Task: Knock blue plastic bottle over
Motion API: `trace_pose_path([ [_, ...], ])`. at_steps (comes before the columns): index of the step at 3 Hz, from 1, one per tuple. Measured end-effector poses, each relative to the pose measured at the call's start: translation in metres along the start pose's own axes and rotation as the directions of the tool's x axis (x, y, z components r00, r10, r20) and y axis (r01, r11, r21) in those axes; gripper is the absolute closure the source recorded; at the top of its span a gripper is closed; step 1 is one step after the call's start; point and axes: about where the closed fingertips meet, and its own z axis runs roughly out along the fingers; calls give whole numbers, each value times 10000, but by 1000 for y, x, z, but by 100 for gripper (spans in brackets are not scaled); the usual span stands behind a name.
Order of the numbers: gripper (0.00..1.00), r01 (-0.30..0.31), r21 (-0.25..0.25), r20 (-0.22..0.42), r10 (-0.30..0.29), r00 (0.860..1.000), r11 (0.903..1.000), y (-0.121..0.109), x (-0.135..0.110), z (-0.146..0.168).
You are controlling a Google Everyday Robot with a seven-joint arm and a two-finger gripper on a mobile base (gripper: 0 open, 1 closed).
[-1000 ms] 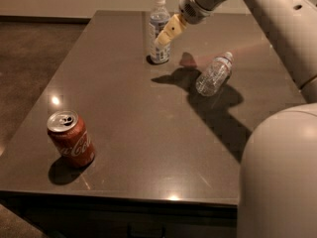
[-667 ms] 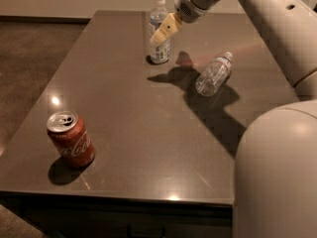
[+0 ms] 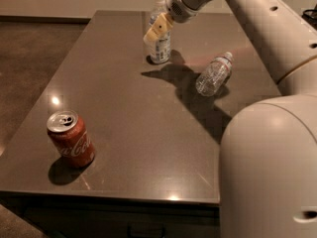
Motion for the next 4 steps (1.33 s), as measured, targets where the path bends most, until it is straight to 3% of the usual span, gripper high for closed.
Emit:
trace_pose_path([
  [2,56,-388,17,162,388,9991,9992,-4,-5,9],
  [3,87,-2,149,63,1,10000,9999,0,-10,-6],
  [4,100,1134,297,-637,-1114,9917,9931,13,-20,-34],
])
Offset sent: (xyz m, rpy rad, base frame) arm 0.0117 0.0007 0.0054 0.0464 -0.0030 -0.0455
